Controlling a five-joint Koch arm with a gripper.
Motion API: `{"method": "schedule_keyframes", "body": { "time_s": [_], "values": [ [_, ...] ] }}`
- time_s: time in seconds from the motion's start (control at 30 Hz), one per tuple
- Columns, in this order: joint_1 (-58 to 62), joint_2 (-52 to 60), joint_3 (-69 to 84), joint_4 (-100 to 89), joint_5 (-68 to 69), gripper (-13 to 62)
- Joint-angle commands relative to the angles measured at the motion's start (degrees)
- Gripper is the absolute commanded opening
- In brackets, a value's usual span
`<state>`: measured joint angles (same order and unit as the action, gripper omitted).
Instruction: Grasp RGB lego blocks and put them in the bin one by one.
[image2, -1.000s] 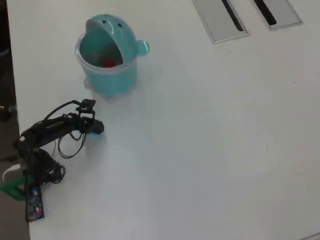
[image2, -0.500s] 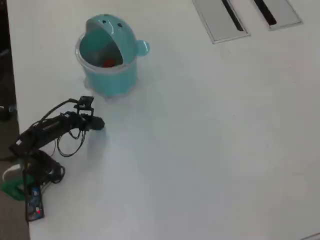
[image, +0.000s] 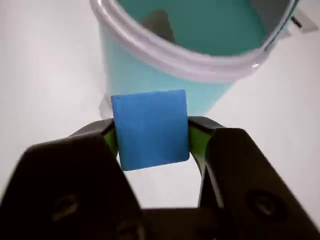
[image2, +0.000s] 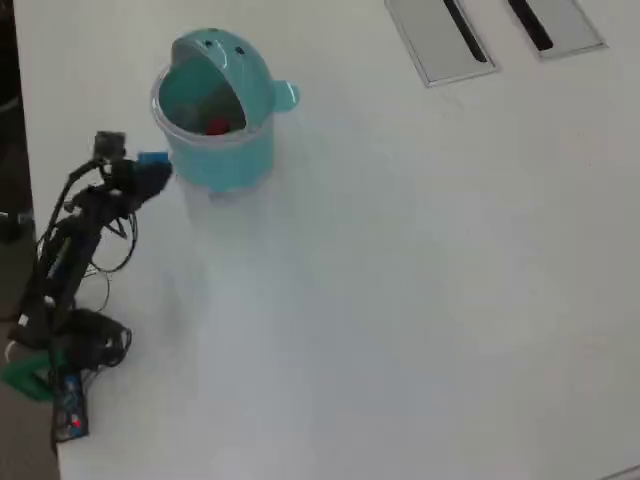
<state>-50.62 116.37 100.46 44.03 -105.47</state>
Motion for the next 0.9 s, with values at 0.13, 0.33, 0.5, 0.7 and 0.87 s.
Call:
{"method": "schedule_keyframes", "body": {
  "time_s": [0.13, 0.33, 0.5, 0.7, 0.87],
  "values": [
    [-2.3, -1.9, -11.1, -2.5, 4.7, 10.1],
    [-3.4, -13.3, -26.7, -7.2, 7.7, 10.0],
    [-3.3, -22.2, -36.2, -10.5, 7.7, 10.0],
    [-2.1, -30.3, -37.9, -19.5, 7.6, 10.0],
    [0.3, -34.9, -37.6, -25.8, 7.6, 10.5]
  ]
}}
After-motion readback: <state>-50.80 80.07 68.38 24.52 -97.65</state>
